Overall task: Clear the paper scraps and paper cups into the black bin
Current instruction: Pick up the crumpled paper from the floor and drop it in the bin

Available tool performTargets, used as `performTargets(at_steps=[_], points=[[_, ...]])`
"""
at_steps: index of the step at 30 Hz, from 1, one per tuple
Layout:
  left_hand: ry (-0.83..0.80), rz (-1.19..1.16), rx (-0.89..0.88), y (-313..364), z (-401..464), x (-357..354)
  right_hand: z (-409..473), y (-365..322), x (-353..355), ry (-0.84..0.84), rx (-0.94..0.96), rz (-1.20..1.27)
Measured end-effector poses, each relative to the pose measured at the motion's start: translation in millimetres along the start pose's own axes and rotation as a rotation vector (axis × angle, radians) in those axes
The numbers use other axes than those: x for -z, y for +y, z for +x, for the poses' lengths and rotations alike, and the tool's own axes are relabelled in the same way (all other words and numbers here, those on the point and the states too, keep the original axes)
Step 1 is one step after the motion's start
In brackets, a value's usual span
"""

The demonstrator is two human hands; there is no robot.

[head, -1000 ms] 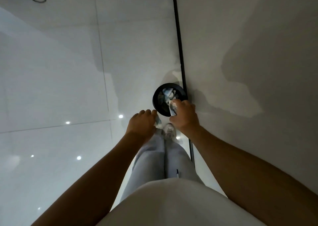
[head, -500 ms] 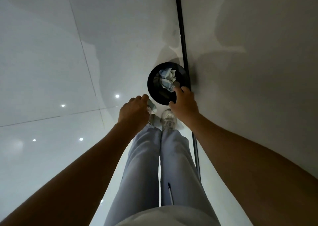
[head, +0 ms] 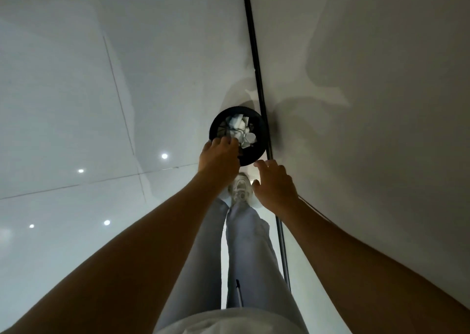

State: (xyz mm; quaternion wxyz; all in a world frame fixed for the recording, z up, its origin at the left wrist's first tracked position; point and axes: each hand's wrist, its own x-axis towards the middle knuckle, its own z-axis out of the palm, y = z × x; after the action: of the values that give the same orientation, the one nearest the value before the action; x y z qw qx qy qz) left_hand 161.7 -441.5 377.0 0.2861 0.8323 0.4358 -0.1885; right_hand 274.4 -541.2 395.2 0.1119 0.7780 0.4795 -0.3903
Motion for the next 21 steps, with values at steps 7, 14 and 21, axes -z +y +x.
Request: performTargets(at_steps=[7, 14, 21], points=[[0.025, 0.003, 0.131, -16.9, -109.8, 54.8, -60.5, -72.6, 48.4, 0.021, 0.238, -0.189], [0.188, -0.108, 0.397, -16.5, -240.9, 77.7, -142.1, -141.9, 70.9, -0.003, 0.506, -0.362], [0.318, -0.306, 0.757, -3.6, -365.5, 39.4, -222.5, -190.9, 35.1, -0.090, 0.809, -0.592]])
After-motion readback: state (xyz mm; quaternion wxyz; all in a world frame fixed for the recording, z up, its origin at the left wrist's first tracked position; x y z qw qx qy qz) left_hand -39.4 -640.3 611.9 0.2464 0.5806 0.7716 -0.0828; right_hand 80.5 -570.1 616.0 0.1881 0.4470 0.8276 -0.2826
